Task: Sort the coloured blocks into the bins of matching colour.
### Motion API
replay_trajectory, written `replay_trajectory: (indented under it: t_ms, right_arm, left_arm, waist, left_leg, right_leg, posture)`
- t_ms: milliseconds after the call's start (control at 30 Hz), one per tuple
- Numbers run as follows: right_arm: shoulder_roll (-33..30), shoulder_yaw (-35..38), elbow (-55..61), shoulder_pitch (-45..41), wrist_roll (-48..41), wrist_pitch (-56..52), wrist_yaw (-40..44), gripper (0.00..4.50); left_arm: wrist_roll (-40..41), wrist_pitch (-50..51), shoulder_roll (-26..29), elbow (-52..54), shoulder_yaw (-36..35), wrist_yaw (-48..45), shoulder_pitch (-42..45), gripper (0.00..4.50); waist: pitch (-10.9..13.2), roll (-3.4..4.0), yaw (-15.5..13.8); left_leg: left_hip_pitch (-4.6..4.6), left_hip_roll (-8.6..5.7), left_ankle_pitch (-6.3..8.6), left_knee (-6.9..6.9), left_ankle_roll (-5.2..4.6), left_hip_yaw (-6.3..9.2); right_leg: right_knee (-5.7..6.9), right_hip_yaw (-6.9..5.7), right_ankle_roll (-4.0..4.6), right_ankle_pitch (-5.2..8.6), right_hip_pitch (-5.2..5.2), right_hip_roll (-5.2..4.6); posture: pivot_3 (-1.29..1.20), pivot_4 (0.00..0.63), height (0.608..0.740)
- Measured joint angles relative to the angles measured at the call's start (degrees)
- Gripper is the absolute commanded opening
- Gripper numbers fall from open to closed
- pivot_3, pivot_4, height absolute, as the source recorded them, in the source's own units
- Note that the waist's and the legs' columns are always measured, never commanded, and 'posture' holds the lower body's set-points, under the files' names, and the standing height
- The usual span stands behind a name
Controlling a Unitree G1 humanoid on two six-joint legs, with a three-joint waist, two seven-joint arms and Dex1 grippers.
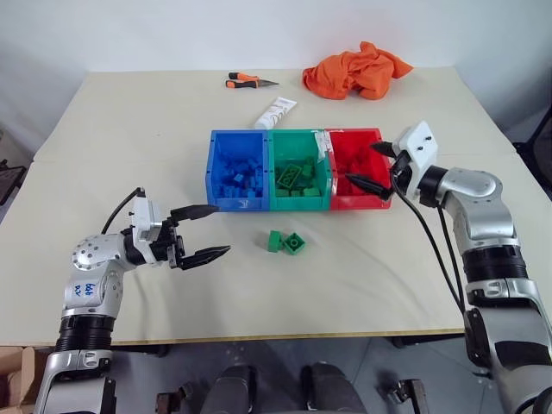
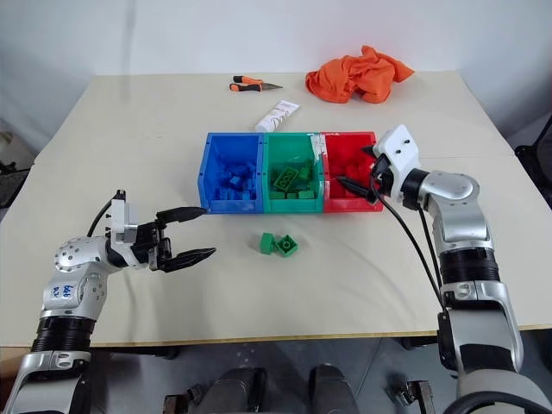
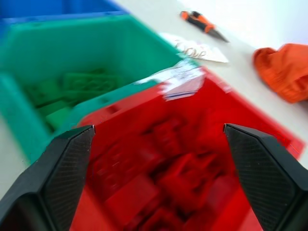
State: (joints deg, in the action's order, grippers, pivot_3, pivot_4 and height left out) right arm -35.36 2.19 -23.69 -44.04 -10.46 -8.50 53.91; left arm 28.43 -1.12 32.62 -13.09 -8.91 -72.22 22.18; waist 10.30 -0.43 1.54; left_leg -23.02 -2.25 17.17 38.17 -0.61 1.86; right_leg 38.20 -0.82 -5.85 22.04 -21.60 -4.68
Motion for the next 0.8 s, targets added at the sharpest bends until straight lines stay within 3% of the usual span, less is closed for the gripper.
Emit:
replay_trajectory:
  t_ms: [267, 333, 467, 533, 600, 800]
  right_arm:
    - [-3.18, 3.35, 12.90, 7.98, -4.37, -1.41, 1.88, 4.46]
    - [-1.02, 5.73, 15.07, 8.46, -5.63, -0.89, -1.34, 4.46]
    - [9.50, 11.64, 24.00, 9.49, -14.11, -5.01, -12.25, 4.46]
    - [10.27, 11.76, 29.85, 12.63, -16.80, -8.28, -14.43, 4.46]
    - [8.80, 11.51, 33.95, 17.06, -17.98, -10.97, -14.33, 4.46]
    - [-4.06, 11.76, 39.55, 28.38, -21.21, -15.73, -4.04, 4.46]
  left_arm:
    - [-0.01, 0.02, -0.25, -0.68, 0.53, -0.16, 0.69, 4.50]
    - [-0.01, -0.02, -0.33, -0.68, 0.56, -0.14, 1.00, 4.50]
    - [-0.02, -0.09, -1.26, -0.62, 0.98, 0.12, 1.04, 4.50]
    - [-0.02, -0.05, -1.58, -0.28, 1.17, 0.28, 0.88, 4.50]
    - [-0.01, 0.05, -1.57, 0.33, 1.10, 0.49, 0.62, 4.50]
    - [-0.13, 1.27, -1.29, 7.02, 1.44, 1.86, -3.23, 4.50]
  waist:
    - [0.00, 0.00, 0.13]
    - [0.00, 0.00, 0.19]
    - [0.00, 0.00, 0.10]
    - [0.00, 0.00, -0.25]
    - [0.00, 0.00, -0.90]
    - [0.00, 0.00, -1.44]
  left_leg:
    - [0.02, 0.01, 0.00, 0.00, 0.00, -0.01]
    - [0.05, 0.02, -0.01, -0.01, 0.01, 0.00]
    - [0.07, 0.04, -0.02, -0.01, 0.04, 0.06]
    - [0.03, -0.01, -0.01, -0.01, 0.04, 0.20]
    - [-0.04, -0.11, 0.00, 0.02, 0.02, 0.34]
    - [-0.08, -0.11, 0.02, 0.00, -0.02, 0.36]
  right_leg:
    - [0.01, 0.01, 0.00, 0.00, 0.01, 0.02]
    - [0.04, 0.02, 0.00, 0.00, 0.00, 0.03]
    - [0.16, -0.03, 0.00, 0.00, 0.00, 0.03]
    - [0.13, -0.04, 0.00, 0.00, 0.02, 0.00]
    - [0.06, -0.01, -0.01, -0.01, 0.06, -0.03]
    - [-0.26, 0.04, -0.02, -0.01, 0.19, 0.02]
  posture:
    - [0.00, 0.150, 0.740]
    - [0.00, 0.150, 0.740]
    - [0.00, 0.150, 0.740]
    - [0.00, 0.150, 0.740]
    - [0.00, 0.150, 0.740]
    - [0.00, 0.150, 0.740]
